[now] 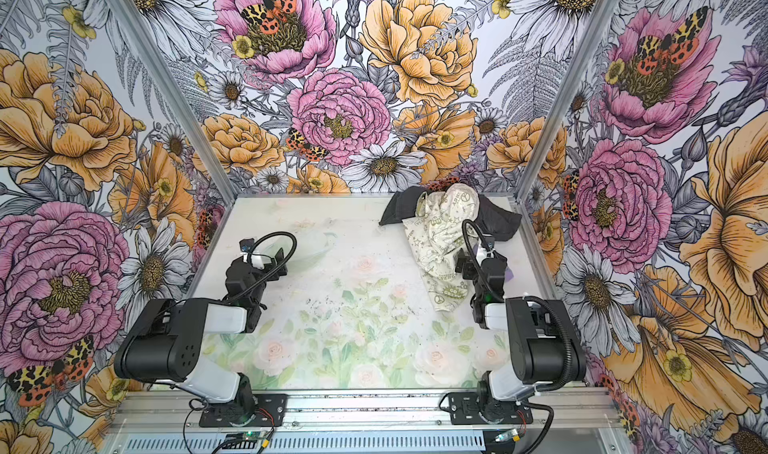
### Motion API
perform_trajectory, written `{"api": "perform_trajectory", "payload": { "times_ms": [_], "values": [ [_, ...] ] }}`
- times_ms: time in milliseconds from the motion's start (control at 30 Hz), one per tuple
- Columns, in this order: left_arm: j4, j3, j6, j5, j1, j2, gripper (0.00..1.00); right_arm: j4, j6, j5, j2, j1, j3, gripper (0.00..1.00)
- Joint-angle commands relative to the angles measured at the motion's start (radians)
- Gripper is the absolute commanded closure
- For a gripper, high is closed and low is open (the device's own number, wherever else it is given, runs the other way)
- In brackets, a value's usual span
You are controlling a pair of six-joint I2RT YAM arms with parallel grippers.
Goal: Pick out a specific cloth from the pile
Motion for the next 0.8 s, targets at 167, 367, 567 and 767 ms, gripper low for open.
{"api": "perform_trajectory", "payload": {
  "times_ms": [167, 367, 567, 767],
  "values": [
    [0.006, 0.016, 0.014, -0.011, -0.001, -0.001, 0.01, 0.025, -0.002, 0.007, 0.015, 0.004, 0.002, 0.01],
    [0.006, 0.016, 0.014, -0.011, 0.000, -0.002, 0.01, 0.020, -0.003, 0.005, 0.016, 0.004, 0.005, 0.01],
    [0.006, 0.016, 0.013, -0.010, 0.001, -0.001, 0.01, 0.020, -0.003, 0.005, 0.016, 0.003, 0.005, 0.01],
    [0.005, 0.016, 0.013, -0.007, 0.002, -0.001, 0.01, 0.016, -0.003, 0.007, 0.017, 0.004, 0.006, 0.01]
  ]
}}
